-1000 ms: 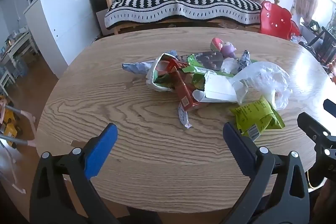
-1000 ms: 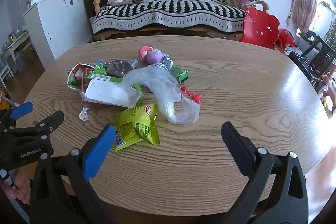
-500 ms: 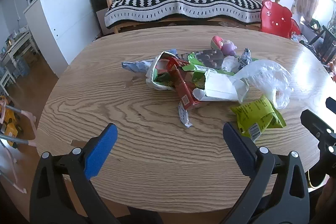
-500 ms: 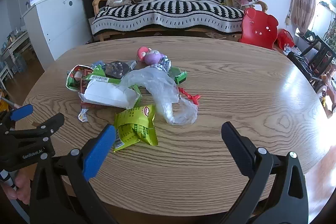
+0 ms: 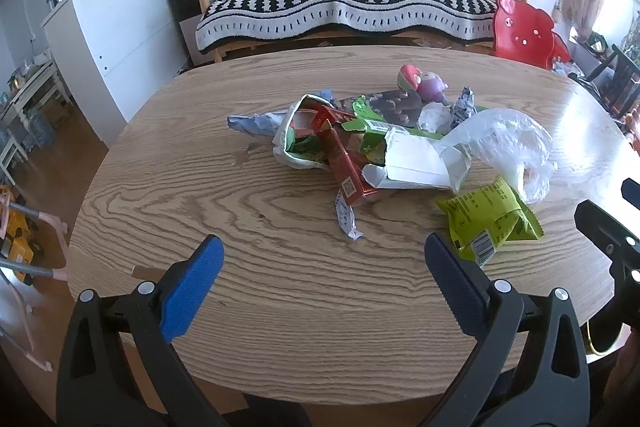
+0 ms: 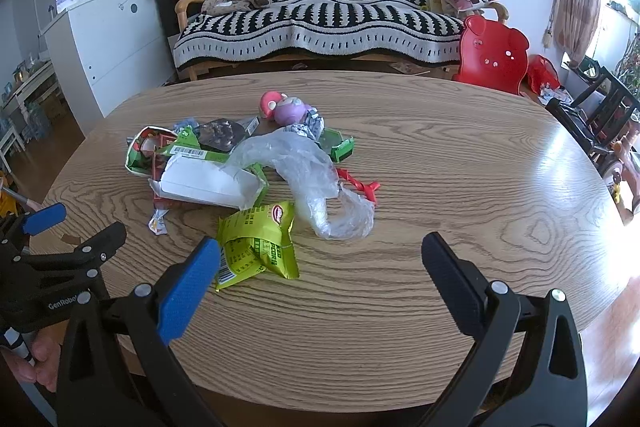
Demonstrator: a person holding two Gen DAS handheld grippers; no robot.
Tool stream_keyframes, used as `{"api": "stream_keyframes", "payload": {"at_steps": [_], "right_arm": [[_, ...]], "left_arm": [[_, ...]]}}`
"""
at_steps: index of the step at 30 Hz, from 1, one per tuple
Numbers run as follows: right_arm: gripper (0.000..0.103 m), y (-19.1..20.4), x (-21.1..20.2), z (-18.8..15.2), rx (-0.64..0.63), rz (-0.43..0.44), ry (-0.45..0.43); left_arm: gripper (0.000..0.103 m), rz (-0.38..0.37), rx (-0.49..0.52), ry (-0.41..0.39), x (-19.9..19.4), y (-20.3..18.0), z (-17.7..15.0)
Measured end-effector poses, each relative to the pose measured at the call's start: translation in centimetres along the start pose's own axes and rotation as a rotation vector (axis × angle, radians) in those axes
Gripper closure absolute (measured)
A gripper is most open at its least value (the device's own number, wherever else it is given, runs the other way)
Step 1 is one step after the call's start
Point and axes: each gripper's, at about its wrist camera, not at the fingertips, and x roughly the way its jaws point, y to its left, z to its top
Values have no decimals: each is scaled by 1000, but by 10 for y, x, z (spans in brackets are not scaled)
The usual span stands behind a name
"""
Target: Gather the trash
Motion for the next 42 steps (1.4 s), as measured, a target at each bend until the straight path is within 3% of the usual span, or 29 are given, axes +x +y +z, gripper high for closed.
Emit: {"api": "stream_keyframes", "payload": {"at_steps": [42], "right_arm": [[5,0,-1,0,0,-1,2]], "left_arm": [[5,-5,-4,11,3,0,-2]]}}
